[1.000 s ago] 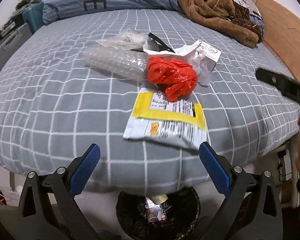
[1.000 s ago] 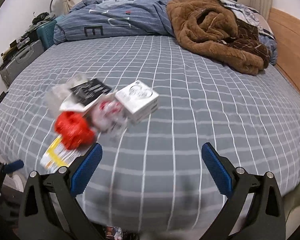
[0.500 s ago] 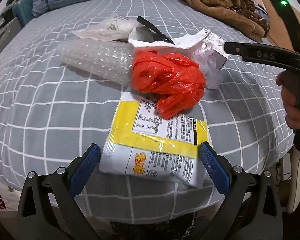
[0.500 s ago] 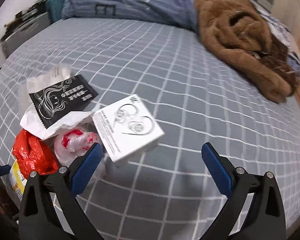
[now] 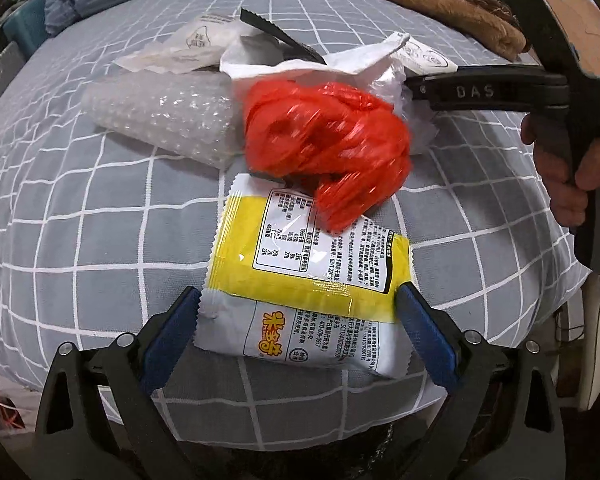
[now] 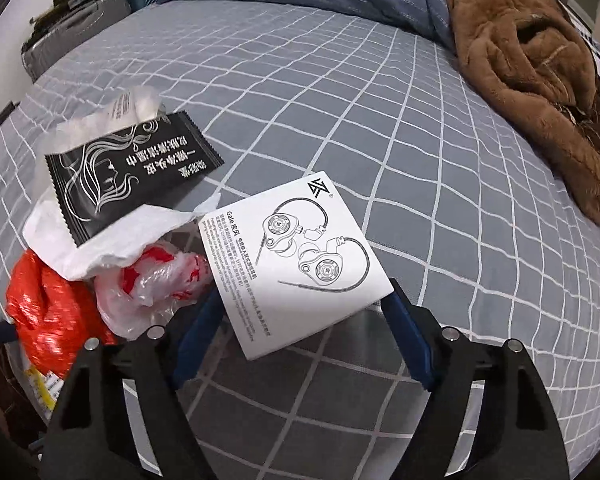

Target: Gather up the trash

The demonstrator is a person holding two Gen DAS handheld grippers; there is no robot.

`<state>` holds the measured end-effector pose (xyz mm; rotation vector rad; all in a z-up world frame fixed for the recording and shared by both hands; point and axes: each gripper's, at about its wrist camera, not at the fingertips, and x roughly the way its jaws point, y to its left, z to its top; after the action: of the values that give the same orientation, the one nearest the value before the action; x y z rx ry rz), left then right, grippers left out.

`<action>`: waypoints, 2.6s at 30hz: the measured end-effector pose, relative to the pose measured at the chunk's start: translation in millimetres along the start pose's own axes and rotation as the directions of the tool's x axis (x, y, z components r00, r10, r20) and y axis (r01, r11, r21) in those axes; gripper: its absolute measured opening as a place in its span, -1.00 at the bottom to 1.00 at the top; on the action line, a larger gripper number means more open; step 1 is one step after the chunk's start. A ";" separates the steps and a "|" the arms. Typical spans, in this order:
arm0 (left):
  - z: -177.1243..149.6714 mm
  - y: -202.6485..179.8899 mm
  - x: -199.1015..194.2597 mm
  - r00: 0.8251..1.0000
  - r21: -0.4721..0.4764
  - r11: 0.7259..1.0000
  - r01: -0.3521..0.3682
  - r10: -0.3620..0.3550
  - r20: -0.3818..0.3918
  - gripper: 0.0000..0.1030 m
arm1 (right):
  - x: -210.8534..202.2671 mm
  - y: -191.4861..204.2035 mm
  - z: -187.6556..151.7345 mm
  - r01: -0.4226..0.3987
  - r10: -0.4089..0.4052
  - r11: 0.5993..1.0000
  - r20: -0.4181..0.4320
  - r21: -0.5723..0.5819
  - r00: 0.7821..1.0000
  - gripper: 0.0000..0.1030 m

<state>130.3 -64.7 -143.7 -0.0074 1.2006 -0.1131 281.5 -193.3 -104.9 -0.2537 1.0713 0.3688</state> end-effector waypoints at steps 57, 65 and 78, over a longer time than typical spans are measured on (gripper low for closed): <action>-71.3 1.5 -125.4 0.989 -0.004 1.000 -0.004 0.005 0.149 -0.82 | -209.6 63.5 -131.1 0.038 -0.109 0.954 0.226 0.298 0.968 0.37; -91.5 2.5 -146.1 0.985 -0.003 1.000 -0.003 0.004 0.174 -0.82 | -233.2 84.0 -151.7 0.029 -0.110 0.952 0.253 0.306 0.961 0.37; -127.0 8.3 -163.0 0.981 -0.007 1.000 -0.012 0.013 0.193 -0.83 | -249.7 113.3 -187.2 -0.030 -0.063 0.946 0.274 0.322 0.960 0.37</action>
<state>-45.3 -34.6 -38.8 -0.0151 1.0072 -0.0959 -22.5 -203.2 28.2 0.0826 0.8316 0.2006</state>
